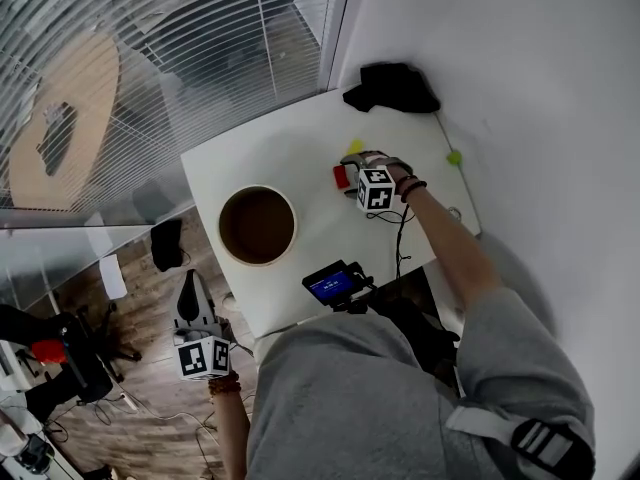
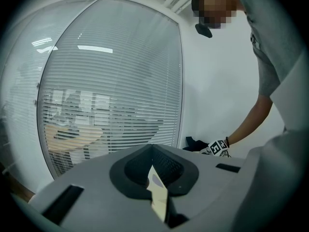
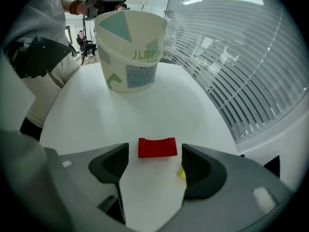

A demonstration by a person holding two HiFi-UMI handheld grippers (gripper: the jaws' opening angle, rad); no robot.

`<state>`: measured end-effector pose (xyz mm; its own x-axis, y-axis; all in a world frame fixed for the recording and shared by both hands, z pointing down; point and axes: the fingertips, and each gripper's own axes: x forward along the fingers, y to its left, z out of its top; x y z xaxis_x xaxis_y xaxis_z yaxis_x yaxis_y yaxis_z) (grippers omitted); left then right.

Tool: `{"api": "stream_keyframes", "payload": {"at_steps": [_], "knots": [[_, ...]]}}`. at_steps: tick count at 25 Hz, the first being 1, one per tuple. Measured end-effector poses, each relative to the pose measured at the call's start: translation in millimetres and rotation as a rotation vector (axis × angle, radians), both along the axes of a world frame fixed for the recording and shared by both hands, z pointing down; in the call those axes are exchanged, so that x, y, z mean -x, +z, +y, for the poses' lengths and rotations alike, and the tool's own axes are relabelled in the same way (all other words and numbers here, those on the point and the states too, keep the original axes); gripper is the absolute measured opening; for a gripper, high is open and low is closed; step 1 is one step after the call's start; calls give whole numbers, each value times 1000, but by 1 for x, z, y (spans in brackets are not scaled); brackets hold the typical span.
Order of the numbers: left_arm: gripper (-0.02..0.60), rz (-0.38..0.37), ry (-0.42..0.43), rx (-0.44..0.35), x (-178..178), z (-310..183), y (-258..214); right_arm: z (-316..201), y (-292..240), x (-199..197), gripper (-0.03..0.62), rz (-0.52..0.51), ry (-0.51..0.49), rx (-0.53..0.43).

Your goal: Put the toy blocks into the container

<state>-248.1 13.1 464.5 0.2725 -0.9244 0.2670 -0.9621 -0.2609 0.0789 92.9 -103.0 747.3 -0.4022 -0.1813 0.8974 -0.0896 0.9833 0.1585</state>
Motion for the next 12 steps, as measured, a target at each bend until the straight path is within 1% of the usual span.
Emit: {"api": "stream_keyframes", "payload": {"at_steps": [4, 12], "knots": [[8, 1, 5, 2, -3, -1, -1, 0, 7, 6, 354, 20, -6, 36], [8, 1, 0, -1, -3, 1, -1, -4, 22, 9, 354, 64, 26, 63]]}}
